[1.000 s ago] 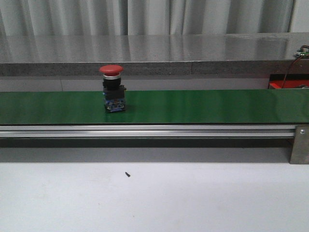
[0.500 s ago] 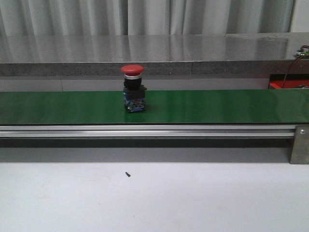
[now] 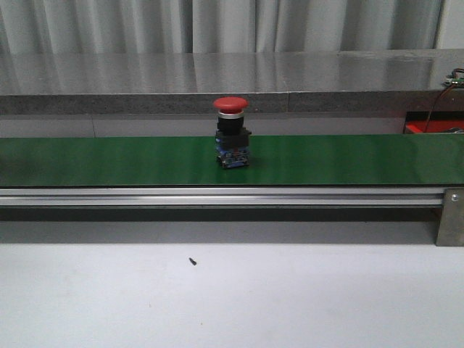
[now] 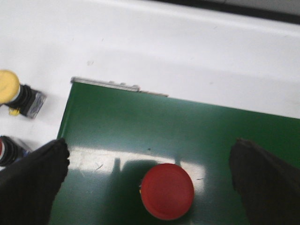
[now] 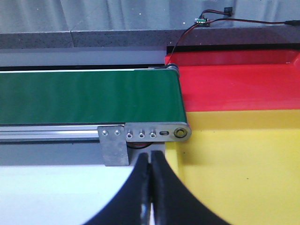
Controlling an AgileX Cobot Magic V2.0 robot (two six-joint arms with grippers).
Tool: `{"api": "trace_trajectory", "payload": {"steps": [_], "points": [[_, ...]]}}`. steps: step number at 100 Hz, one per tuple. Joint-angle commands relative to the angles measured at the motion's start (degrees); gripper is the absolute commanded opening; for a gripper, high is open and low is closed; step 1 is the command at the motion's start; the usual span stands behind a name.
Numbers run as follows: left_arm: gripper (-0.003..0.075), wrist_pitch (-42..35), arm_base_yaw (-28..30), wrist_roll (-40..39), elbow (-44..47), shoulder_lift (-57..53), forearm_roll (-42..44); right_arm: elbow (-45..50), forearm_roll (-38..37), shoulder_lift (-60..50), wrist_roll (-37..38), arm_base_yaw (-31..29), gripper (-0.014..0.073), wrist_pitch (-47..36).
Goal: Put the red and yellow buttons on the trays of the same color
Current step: 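Set the second red button on the belt and release, then move the right gripper above the first red button on the belt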
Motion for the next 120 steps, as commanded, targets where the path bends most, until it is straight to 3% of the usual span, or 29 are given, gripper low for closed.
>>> {"api": "trace_trajectory", "payload": {"steps": [1,22,45,66,82,91,101,120], "points": [[0.0655,-3.81,-2.59,-0.04,-1.99,-6.39,-0.62,-1.07,-0.94,-1.06,-0.03,-0.06,-0.0068,-4.80],[0.0649,-9.07,-9.33,0.19,4.02,-19.11,-0.62,-1.07,-1.01,-1.06,-0.03,-0.06,-0.0068,-4.97],[0.0626,-19.72,-13.07,0.19,21.43,-36.33,-0.72,-1.07,-1.01,-1.06,-0.03,-0.06,-0.0068,-4.97],[0.0536,-21.68,-13.16,0.19,37.53,-50.75,-0.72,-1.07,-1.01,-1.06,-0.03,-0.06,-0.0068,-4.97],[0.0371,-22.68,-13.16,0.19,46.87,-59.48,-0.72,-1.07,-1.01,-1.06,-0.03,-0.06,-0.0068,-9.33],[0.0195,-22.68,-13.16,0.19,49.89,-62.27,-0.72,-1.48,-0.66,-1.06,0.03,-0.06,-0.0068,-12.31],[-0.0018,-22.68,-13.16,0.19,50.99,-64.08,-0.72,-4.62,1.21,-0.67,0.03,-0.06,-0.0068,-9.60],[-0.0019,-24.07,-13.16,0.19,50.99,-64.39,-0.72,-15.44,3.14,6.77,0.03,-0.06,-0.0068,1.72]]}}
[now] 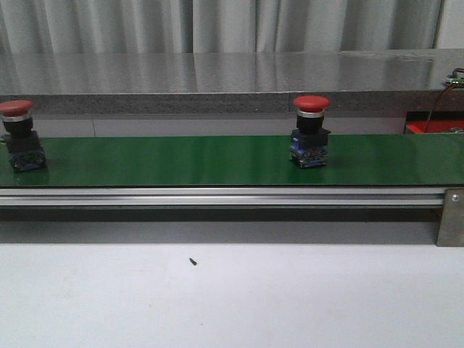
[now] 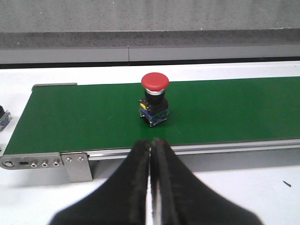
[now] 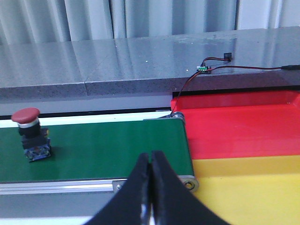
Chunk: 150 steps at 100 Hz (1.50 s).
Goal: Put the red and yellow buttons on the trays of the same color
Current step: 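Move the right gripper above the first red button on the belt, then grasp and lift the first red button with the right gripper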
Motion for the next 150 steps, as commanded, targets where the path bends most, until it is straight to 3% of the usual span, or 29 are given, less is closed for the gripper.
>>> {"api": "trace_trajectory", "payload": {"steps": [1,25,60,70,87,94,118,150], "points": [[-0.0019,-5.48,-0.43,-0.01,-1.57,0.11,-0.44,-6.88,0.37,4.88,0.03,-0.06,-0.0068,1.96],[-0.0019,-5.75,-0.43,-0.01,-1.57,0.11,-0.44,-25.52,0.37,25.86,0.03,-0.06,-0.0068,23.24],[-0.0020,-5.75,-0.43,-0.01,-1.57,0.11,-0.44,-39.02,1.98,48.12,-1.07,-0.06,-0.0054,27.47],[-0.0020,-5.75,-0.43,-0.01,-1.57,0.11,-0.44,-41.05,2.82,51.97,-2.29,-0.06,0.0064,28.51],[-0.0020,-5.75,-0.43,-0.01,-1.57,0.11,-0.44,-43.10,5.07,55.90,-5.91,-0.06,0.0496,28.76],[-0.0019,-5.75,-0.43,-0.01,-1.57,0.11,-0.44,-44.02,6.73,57.26,-9.31,-0.06,0.0601,28.93],[-0.0020,-5.82,-0.43,-0.01,-1.57,0.11,-0.44,-49.99,16.27,65.60,-20.29,-0.06,0.0614,31.34],[-0.0019,-5.82,-0.43,-0.01,-1.57,0.11,-0.44,-59.16,16.60,79.08,-24.64,1.25,0.0614,31.05]]}}
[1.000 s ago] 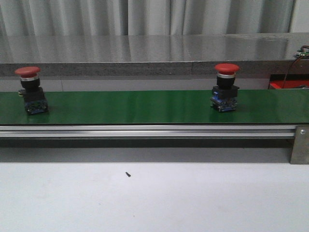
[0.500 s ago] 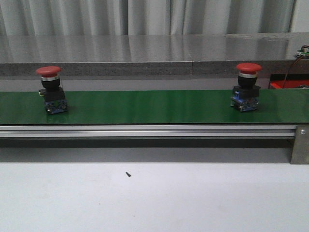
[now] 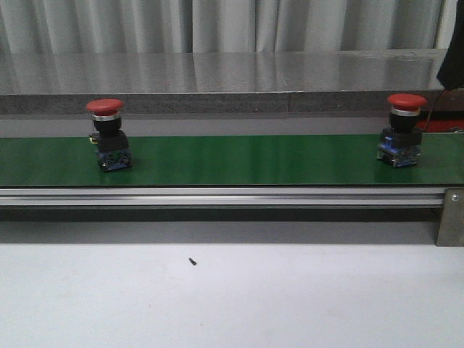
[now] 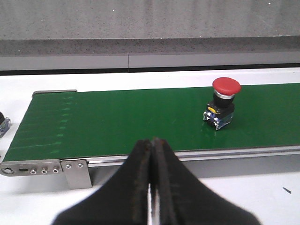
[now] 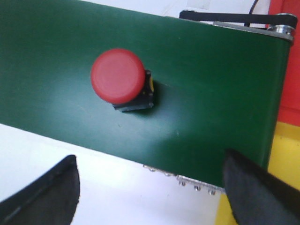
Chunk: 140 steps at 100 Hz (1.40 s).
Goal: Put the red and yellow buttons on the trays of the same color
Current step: 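Grasp and lift the first red button with the right gripper, then lower the red button into the red tray and open the right gripper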
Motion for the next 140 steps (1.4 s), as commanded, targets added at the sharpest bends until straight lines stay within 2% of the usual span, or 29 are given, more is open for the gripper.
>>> {"api": "trace_trajectory", "payload": {"steps": [1,32,39,56,65,81,106,121,140], "points": [[-0.0020,-4.81,-0.43,-0.01,-1.57,0.11,-0.44,-3.95,0.87,1.55,-1.04,0.62,0.0614,-2.01],[-0.0020,-4.81,-0.43,-0.01,-1.57,0.11,-0.44,-11.02,-1.13,11.10,-1.51,1.21,0.0601,-1.70],[-0.0019,-4.81,-0.43,-0.01,-1.57,0.11,-0.44,-11.64,-1.51,12.78,-1.51,0.95,0.0538,-1.15],[-0.0020,-4.81,-0.43,-0.01,-1.57,0.11,-0.44,-13.29,-1.92,15.95,-1.51,0.84,0.0305,1.12],[-0.0020,-4.81,-0.43,-0.01,-1.57,0.11,-0.44,-13.94,-1.92,16.10,-1.45,0.84,0.0246,1.55],[-0.0020,-4.81,-0.43,-0.01,-1.57,0.11,-0.44,-17.69,-2.47,16.10,-1.45,-0.58,0.0237,4.34],[-0.0020,-4.81,-0.43,-0.01,-1.57,0.11,-0.44,-23.91,-2.47,16.83,-1.45,-10.29,0.0237,5.07],[-0.0020,-4.81,-0.43,-0.01,-1.57,0.11,-0.44,-27.18,-2.42,21.39,-1.45,-16.16,0.0237,4.45],[-0.0020,-4.81,-0.43,-0.01,-1.57,0.11,-0.44,-31.42,-0.69,28.70,-1.45,-18.39,0.0237,1.80]]}}
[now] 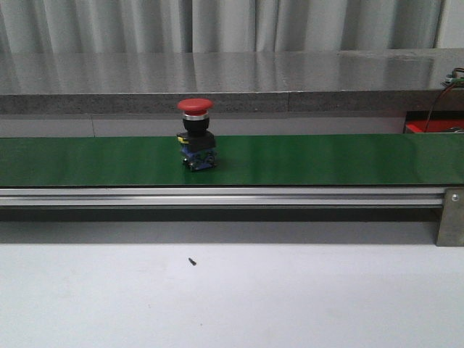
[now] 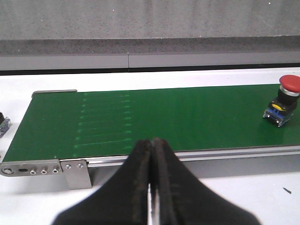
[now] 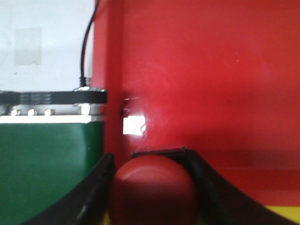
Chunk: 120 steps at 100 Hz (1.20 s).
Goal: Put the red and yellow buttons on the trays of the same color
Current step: 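Lower the red button into the red tray and open the right gripper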
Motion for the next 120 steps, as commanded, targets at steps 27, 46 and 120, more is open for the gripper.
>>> {"api": "trace_trajectory", "payload": {"steps": [27,46,120], "points": [[-0.0020,-4.81,-0.43,-0.01,-1.57,0.11,-0.44,-7.63,2.09,7.41,-0.66,-0.51,0.0237,-6.24],[-0.0019,-4.81,-0.43,-0.01,-1.57,0.11,-0.44,-7.77,2.04,9.72,-0.99,-0.51,0.0238,-6.41],[-0.0020,-4.81,-0.43,-0.01,-1.57,0.11,-0.44,-9.83,6.39,-3.03,-8.06,-0.51,0.0614,7.02]]}}
